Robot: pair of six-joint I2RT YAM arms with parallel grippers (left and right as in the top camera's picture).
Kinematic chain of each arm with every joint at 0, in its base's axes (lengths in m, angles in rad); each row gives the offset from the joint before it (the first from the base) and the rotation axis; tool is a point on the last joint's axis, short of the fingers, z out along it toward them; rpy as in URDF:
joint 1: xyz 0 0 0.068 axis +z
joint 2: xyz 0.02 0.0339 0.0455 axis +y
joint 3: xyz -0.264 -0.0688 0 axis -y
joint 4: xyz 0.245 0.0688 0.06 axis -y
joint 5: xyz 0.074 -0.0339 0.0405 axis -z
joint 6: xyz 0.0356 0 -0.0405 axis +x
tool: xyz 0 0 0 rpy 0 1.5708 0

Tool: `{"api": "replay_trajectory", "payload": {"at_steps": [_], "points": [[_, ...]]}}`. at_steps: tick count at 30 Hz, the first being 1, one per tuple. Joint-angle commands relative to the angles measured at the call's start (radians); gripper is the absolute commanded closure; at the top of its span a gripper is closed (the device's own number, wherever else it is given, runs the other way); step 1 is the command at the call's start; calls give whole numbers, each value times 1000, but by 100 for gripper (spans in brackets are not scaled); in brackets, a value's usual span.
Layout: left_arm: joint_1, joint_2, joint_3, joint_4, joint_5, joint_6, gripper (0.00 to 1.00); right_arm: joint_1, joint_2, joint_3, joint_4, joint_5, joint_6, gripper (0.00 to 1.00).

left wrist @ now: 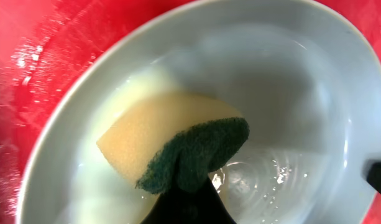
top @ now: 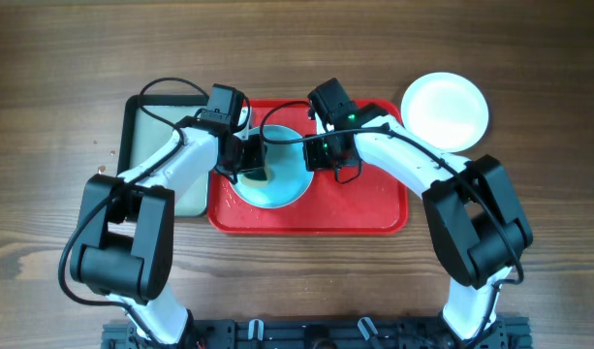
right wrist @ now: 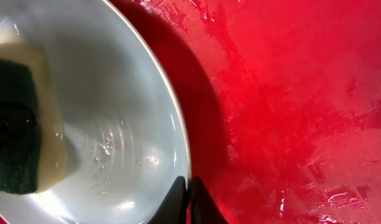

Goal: Clean dirty plates on tray and stack at the side
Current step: 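Scrub the light-blue plate with the sponge while the right gripper holds its rim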

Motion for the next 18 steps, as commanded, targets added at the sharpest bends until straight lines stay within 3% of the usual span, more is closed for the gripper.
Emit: {"api": "replay_trajectory", "payload": {"at_steps": [1,8,12,17,18], "points": [[-27,71,-38,-18,106,-31,96,5,-20,-13,7,-5,3,96],[-33,48,-31,-17,191,-30,96,5,-20,-13,7,-5,1,96],[-33,-135,38,-17,182,-30,96,5,-20,-13,10,-5,1,96],[-33,-261,41,-50,-29,-30,96,5,-20,-13,10,-5,1,95],[-33,-256,41,-79,-90,-30,96,5,-20,-13,10,-4,1,92]]}}
